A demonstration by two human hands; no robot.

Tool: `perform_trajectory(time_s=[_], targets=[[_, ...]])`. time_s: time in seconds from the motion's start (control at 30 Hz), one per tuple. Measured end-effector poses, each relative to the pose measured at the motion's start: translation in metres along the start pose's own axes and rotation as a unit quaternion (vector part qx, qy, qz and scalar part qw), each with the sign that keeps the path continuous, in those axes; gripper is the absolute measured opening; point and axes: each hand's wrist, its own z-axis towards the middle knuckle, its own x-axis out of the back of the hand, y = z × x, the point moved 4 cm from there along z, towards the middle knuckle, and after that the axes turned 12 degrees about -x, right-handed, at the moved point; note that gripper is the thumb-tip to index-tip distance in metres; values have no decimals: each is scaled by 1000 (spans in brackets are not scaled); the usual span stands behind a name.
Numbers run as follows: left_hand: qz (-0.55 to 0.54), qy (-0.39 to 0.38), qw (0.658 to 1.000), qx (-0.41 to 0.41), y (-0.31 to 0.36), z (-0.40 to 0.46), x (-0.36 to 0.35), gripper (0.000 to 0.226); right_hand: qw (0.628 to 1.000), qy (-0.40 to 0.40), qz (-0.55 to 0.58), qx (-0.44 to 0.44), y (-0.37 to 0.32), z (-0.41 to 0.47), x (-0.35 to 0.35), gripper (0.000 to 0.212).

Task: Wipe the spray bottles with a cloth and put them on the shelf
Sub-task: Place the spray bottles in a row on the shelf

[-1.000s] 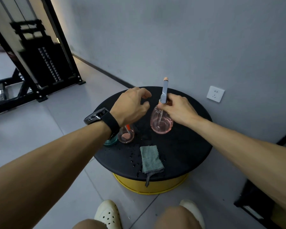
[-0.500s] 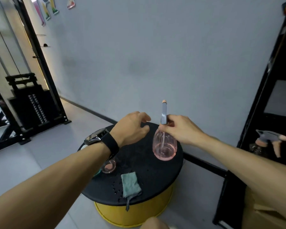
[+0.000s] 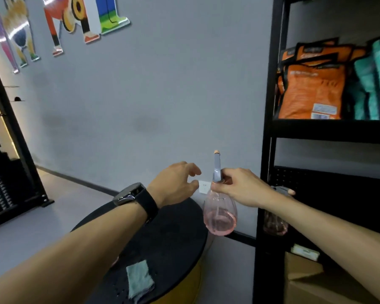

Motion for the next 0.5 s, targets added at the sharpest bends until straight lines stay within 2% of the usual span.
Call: perform_trajectory(time_s=[0.5], targets=[[-58, -25, 995, -79, 78, 62, -52, 31, 994, 60, -15, -88, 108, -45, 87, 11]])
